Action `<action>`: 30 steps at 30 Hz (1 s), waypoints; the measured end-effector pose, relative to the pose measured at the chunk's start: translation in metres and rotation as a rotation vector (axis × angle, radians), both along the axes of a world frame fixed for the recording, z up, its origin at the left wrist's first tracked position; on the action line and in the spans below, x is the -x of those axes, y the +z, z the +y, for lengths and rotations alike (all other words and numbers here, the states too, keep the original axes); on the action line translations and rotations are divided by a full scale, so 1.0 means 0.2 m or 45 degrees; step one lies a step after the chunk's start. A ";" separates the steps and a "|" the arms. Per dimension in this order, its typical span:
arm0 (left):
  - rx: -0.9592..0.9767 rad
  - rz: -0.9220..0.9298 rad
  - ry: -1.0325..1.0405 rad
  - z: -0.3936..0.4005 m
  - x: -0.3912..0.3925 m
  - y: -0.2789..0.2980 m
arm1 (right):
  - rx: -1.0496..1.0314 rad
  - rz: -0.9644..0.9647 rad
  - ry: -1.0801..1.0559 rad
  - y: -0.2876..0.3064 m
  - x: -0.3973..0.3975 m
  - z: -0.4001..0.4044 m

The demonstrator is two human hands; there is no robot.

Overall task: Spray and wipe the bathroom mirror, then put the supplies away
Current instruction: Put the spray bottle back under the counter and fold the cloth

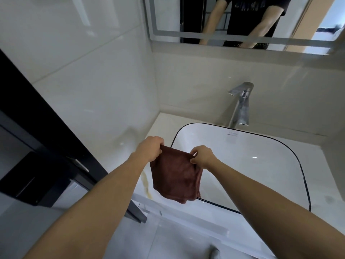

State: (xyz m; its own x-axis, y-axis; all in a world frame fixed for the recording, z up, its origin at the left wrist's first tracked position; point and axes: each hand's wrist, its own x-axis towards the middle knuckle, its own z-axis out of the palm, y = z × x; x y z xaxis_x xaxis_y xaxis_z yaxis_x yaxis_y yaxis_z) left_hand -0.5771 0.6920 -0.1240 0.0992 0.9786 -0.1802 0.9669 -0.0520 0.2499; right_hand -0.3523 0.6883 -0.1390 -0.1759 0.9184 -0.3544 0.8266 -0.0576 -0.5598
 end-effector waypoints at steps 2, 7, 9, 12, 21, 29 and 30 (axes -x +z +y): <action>-0.003 -0.020 0.023 -0.01 0.00 -0.02 | 0.007 -0.005 -0.009 -0.02 0.00 0.00; -0.077 0.020 0.017 -0.01 0.00 -0.01 | -0.005 0.007 -0.047 -0.04 0.00 0.02; -0.129 0.013 0.010 0.00 -0.01 0.03 | -0.024 -0.020 -0.042 -0.02 0.00 0.03; -0.209 -0.035 -0.010 0.03 -0.05 0.11 | -0.094 -0.041 -0.061 0.05 0.00 0.05; -0.421 -0.121 -0.097 0.15 -0.25 0.51 | -0.415 0.054 -0.197 0.56 -0.07 0.16; -0.527 -0.243 -0.276 0.22 -0.63 0.74 | -0.574 -0.042 -0.482 0.87 -0.57 0.03; -0.532 -0.268 -0.324 0.22 -0.71 0.75 | -0.580 -0.056 -0.536 0.89 -0.65 -0.02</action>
State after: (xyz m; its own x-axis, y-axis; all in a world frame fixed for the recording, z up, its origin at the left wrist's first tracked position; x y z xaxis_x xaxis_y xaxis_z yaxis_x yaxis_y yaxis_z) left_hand -0.4356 0.7361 0.0255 0.3350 0.9030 0.2692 0.8420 -0.4151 0.3445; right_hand -0.2218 0.6848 0.0388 0.2402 0.9665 0.0910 0.8079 -0.1471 -0.5707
